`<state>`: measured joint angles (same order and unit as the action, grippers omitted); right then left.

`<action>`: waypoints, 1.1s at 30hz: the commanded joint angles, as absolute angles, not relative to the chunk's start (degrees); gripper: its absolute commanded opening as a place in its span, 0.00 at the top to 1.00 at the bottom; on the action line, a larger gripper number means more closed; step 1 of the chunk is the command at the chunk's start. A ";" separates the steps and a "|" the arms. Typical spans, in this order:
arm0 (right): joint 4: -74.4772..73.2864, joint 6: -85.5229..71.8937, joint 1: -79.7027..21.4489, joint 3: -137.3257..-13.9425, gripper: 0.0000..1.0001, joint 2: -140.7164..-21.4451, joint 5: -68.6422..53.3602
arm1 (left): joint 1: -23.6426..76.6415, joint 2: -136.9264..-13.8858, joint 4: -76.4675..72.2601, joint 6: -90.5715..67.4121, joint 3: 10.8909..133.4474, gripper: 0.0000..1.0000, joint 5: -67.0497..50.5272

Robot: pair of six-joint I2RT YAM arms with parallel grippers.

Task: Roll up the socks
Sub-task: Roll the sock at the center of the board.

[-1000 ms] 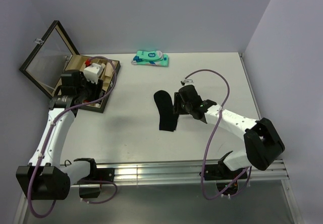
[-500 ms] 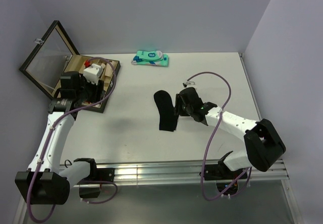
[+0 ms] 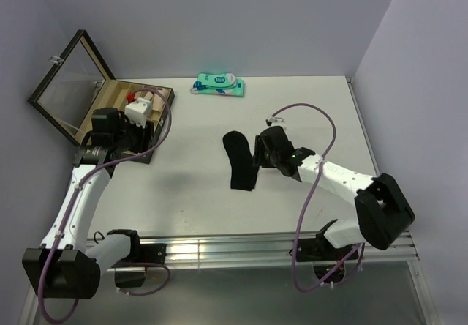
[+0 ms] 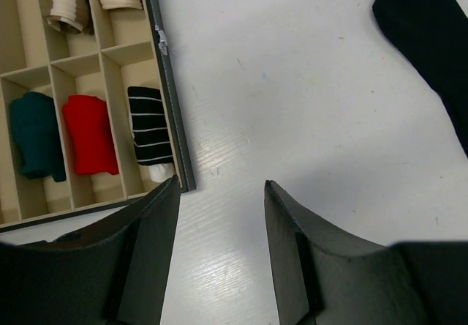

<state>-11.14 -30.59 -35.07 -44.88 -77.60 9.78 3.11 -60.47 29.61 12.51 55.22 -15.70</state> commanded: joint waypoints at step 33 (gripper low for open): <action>-12.30 -42.52 -52.11 -55.09 0.50 -104.75 17.93 | 8.79 -63.19 26.89 13.71 52.91 0.46 -15.73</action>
